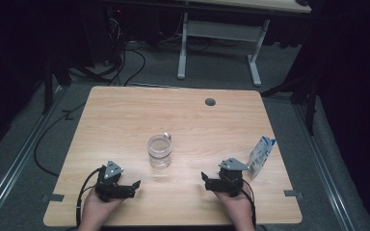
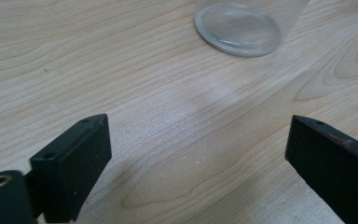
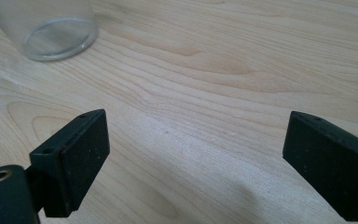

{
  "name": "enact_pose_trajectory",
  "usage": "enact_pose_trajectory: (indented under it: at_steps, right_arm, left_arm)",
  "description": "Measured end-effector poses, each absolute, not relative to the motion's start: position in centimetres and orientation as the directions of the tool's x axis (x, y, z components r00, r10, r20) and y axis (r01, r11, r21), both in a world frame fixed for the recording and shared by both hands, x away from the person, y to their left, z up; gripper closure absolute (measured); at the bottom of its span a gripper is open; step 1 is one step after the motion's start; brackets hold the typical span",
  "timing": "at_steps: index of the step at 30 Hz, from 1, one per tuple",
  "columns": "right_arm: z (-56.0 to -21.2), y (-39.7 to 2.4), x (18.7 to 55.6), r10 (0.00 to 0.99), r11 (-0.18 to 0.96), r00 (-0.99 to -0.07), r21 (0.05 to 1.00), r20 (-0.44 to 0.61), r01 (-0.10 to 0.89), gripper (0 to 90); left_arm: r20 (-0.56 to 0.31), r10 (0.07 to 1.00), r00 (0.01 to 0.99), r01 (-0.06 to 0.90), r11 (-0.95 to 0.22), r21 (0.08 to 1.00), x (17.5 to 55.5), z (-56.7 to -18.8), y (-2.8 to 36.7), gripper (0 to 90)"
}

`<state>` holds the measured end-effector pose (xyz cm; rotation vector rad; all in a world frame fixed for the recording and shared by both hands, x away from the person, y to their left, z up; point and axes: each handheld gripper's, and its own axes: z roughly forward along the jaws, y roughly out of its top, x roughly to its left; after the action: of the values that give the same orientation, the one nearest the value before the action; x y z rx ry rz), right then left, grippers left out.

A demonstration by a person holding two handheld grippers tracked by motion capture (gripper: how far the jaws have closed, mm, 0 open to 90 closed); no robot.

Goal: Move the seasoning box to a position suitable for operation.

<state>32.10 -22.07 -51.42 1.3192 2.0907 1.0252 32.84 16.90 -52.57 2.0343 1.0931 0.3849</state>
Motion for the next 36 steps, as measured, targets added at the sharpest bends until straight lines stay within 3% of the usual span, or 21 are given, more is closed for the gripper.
enact_pose_trajectory:
  at_steps: [4,8,20,26,36]
  right_arm:
    - [-51.4,-22.2,31.6,0.903,0.265,-0.430,0.803,-0.013,0.533,13.3]
    - [-51.3,-22.4,31.4,0.910,0.215,-0.412,0.804,0.041,0.555,17.4]
    - [-51.4,-22.4,31.4,0.897,0.251,-0.441,0.802,0.017,0.542,24.8]
    - [-51.5,-22.5,31.4,0.888,0.266,-0.460,0.796,0.018,0.544,32.6]
    - [-51.4,-23.0,31.4,0.896,0.251,-0.443,0.800,0.020,0.545,32.6]
  left_arm:
    - [-0.115,0.804,0.583,0.567,-0.302,0.767,33.0,-52.4,17.2,15.5]
    - [-0.135,0.801,0.583,0.565,-0.281,0.776,32.9,-52.3,17.5,18.9]
    - [-0.143,0.800,0.582,0.553,-0.262,0.791,32.4,-51.8,17.8,28.5]
    - [-0.163,0.806,0.569,0.542,-0.218,0.812,32.6,-51.3,17.9,34.9]
    - [-0.215,0.798,0.563,0.541,-0.160,0.826,33.8,-49.4,17.7,41.6]
